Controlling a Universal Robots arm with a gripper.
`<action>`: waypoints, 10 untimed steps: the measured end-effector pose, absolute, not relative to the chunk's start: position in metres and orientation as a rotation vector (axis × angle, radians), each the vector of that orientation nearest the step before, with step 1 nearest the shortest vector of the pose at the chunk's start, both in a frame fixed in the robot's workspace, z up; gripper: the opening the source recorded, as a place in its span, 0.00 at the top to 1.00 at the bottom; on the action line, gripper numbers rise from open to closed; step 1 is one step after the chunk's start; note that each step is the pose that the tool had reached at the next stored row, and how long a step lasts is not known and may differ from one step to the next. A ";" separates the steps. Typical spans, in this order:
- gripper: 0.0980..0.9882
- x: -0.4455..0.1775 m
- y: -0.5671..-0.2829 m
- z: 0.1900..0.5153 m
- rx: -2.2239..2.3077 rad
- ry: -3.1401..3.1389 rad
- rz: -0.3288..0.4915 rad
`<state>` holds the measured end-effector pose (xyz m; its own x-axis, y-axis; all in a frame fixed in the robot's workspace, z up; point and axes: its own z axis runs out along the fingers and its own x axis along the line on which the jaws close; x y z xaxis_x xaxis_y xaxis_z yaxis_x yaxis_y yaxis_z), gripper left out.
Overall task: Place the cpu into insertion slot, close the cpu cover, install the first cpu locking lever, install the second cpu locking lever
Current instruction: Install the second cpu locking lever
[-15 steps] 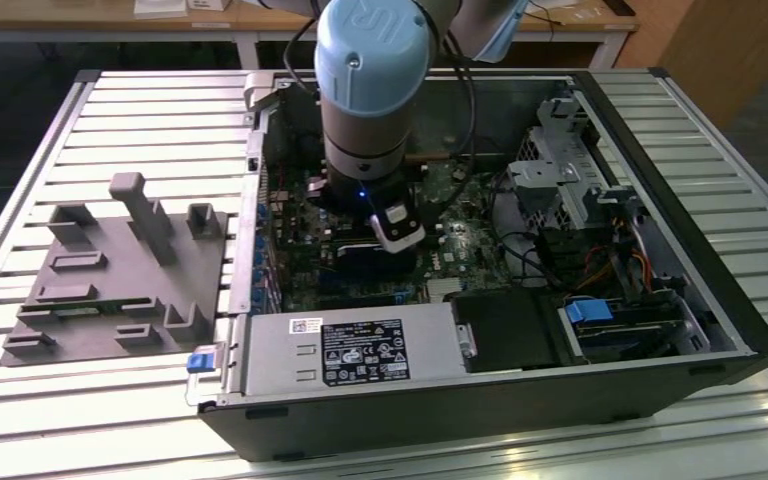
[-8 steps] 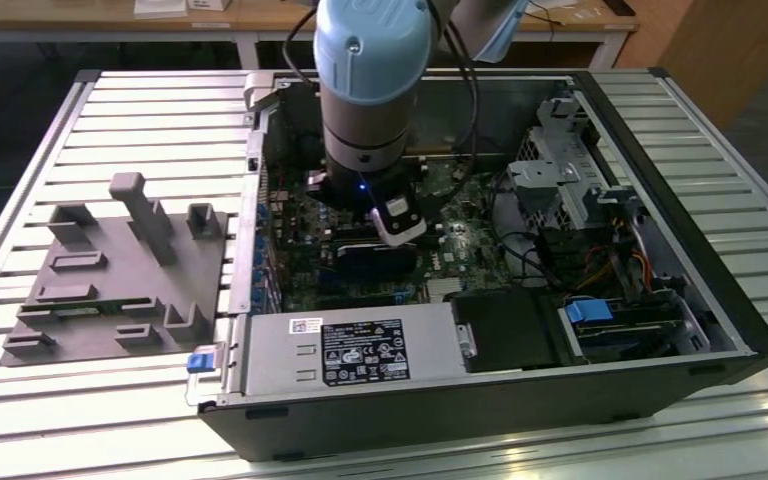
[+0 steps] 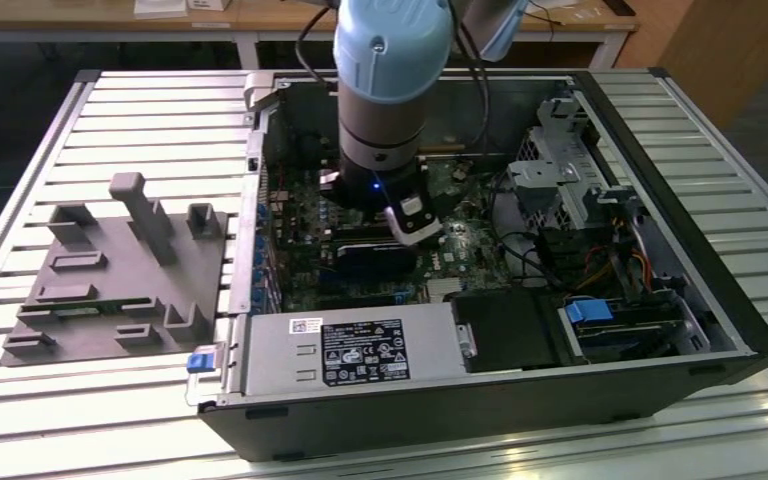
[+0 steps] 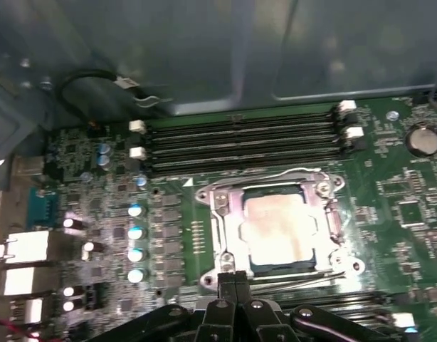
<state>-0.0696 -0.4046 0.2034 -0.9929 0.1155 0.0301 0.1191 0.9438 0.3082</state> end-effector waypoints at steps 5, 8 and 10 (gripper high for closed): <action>1.00 -0.057 -0.405 0.203 -0.187 -3.083 -0.489; 1.00 -0.052 -0.404 0.203 -0.187 -3.083 -0.487; 1.00 -0.051 -0.403 0.203 -0.187 -3.085 -0.481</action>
